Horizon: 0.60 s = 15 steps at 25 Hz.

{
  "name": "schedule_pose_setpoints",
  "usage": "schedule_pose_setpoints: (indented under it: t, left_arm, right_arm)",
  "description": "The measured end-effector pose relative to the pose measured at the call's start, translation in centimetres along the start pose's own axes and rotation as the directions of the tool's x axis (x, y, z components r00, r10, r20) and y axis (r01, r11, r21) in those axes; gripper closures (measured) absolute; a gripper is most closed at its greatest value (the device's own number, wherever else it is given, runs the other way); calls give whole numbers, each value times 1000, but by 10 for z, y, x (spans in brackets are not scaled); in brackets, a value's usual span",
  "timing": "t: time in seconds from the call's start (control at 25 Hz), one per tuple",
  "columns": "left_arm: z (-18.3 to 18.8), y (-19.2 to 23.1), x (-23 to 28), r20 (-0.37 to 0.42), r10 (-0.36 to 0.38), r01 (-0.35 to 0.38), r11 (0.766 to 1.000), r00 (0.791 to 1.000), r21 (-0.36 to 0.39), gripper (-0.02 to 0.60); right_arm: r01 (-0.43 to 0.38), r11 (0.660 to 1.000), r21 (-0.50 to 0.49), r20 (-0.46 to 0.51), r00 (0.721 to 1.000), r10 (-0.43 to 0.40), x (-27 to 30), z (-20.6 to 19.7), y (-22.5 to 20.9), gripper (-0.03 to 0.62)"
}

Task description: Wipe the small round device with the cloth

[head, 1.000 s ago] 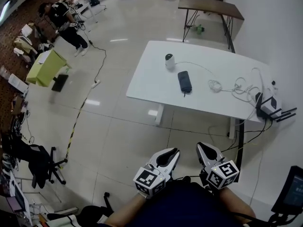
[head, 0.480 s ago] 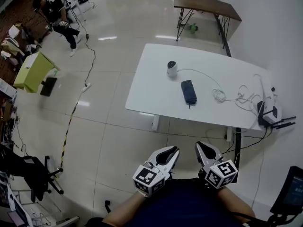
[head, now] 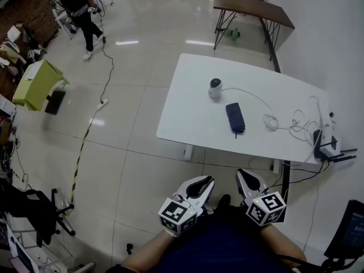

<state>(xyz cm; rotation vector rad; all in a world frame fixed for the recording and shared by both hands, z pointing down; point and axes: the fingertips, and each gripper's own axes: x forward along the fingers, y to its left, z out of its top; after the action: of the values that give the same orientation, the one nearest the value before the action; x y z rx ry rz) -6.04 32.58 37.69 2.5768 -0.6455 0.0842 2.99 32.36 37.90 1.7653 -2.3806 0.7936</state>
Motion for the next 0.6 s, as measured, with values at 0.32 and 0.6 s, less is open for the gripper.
schedule_pose_setpoints:
  t: [0.32, 0.6]
  left_arm:
    - [9, 12, 17, -14, 6, -7, 1000, 1000, -14, 541]
    - [41, 36, 52, -3, 68, -68, 998, 998, 16, 541]
  right_arm:
    - [-32, 999, 18, -13, 999, 33, 28, 5, -9, 585]
    - [-88, 996, 16, 2, 996, 88, 61, 31, -35, 585]
